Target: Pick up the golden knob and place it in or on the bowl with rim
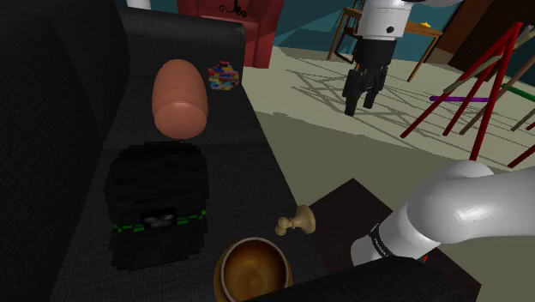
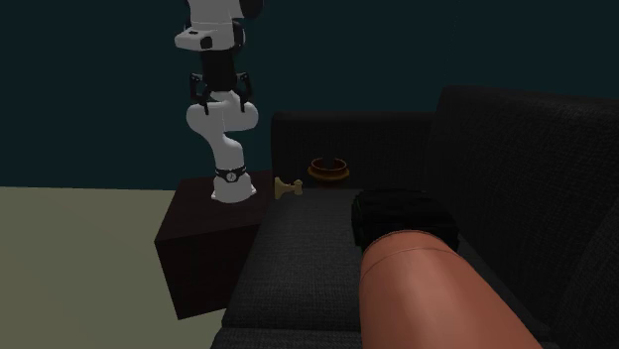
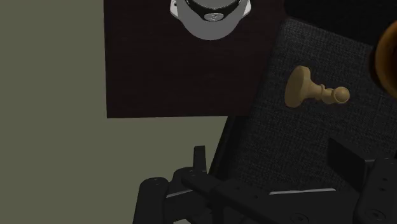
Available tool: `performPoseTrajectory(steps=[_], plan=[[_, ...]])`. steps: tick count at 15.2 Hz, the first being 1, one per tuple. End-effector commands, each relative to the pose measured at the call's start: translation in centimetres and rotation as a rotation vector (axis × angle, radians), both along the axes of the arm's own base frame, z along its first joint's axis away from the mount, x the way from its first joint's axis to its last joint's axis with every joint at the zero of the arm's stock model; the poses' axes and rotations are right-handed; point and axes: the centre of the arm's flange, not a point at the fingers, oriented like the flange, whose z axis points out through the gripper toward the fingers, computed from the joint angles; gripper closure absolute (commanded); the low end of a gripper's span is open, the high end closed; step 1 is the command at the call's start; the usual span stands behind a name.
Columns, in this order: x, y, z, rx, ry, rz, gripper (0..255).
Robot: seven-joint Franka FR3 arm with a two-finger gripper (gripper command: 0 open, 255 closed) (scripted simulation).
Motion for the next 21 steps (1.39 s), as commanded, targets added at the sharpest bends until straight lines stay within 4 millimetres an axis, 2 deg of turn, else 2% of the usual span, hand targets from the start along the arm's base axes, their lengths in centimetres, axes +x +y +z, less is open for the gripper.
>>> performPoseTrajectory(steps=[1,11,21], plan=[[0.0,0.0,0.0,0.000,0.000,0.000,0],[-1.2,5.9,-11.1,0.153,-0.066,0.402,0],[-4.3,12.6,-21.3,0.307,-0.131,0.804,0]])
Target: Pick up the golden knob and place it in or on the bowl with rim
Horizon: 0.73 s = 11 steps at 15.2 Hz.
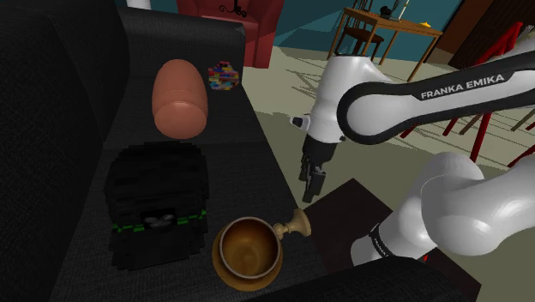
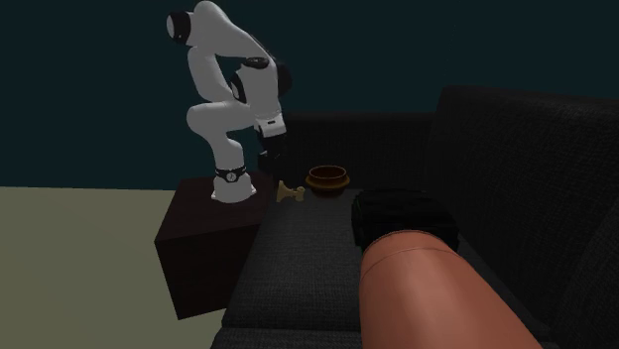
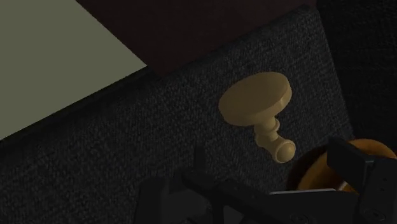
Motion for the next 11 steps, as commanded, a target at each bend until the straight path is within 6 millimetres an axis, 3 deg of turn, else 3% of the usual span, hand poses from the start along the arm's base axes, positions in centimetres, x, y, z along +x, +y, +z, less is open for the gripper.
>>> performPoseTrajectory(steps=[1,4,11], plan=[[-1.0,1.3,-2.0,0.032,-0.017,0.083,0],[-2.4,3.3,-4.9,0.079,-0.037,0.203,0],[-3.0,4.0,-8.0,0.080,-0.037,0.206,0]])
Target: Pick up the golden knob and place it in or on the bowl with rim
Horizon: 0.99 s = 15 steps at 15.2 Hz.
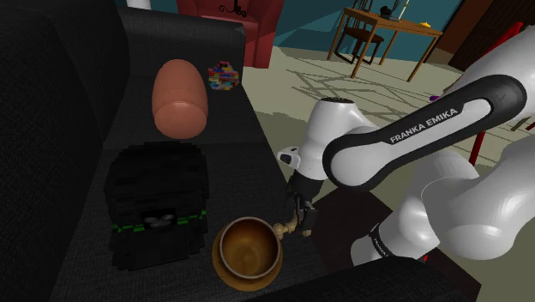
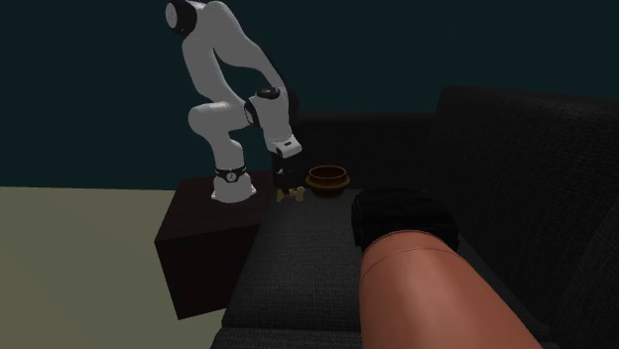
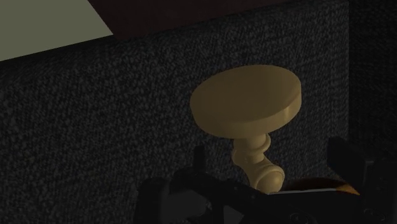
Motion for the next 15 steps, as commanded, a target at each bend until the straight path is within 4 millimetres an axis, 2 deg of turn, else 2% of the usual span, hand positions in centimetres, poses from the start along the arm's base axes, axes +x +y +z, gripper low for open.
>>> performPoseTrajectory(steps=[1,9,10,15], plan=[[-0.22,0.26,-1.30,0.000,-0.001,0.000,0],[-0.22,0.26,-1.29,0.000,-0.001,0.000,0],[-0.22,0.26,-1.29,0.000,-0.001,0.000,255],[-0.22,0.25,-1.28,0.000,-0.001,0.000,255]])
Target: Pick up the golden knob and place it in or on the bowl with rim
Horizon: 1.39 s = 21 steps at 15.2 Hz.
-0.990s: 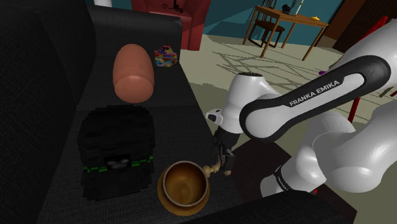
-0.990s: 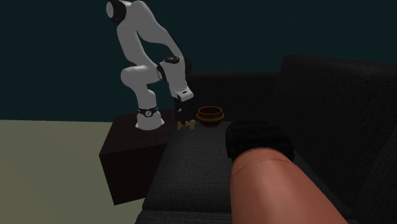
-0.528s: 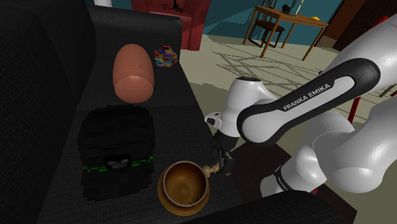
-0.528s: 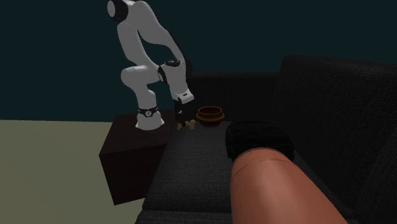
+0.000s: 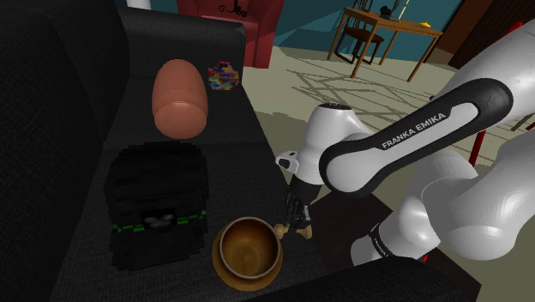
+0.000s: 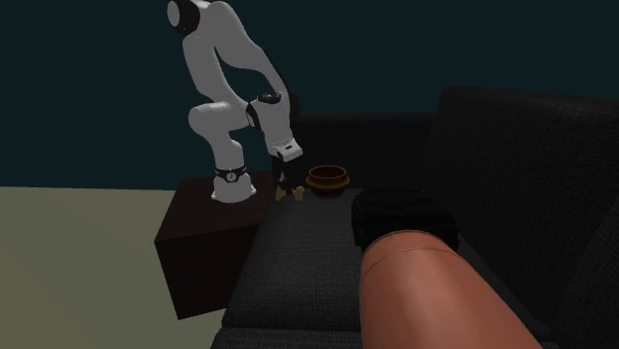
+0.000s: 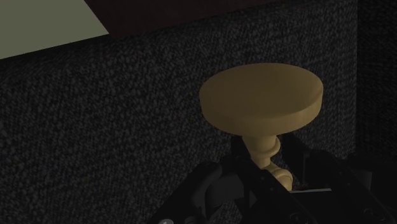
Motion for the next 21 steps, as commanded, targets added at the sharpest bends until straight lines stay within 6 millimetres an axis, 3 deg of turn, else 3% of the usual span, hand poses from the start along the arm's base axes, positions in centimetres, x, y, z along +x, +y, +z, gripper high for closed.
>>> performPoseTrajectory(steps=[1,4,21], plan=[[0.0,0.0,0.0,-0.001,0.001,0.000,255],[0.0,0.0,-0.1,-0.001,0.001,0.000,255],[0.0,0.0,8.9,-0.001,0.001,0.000,255]])
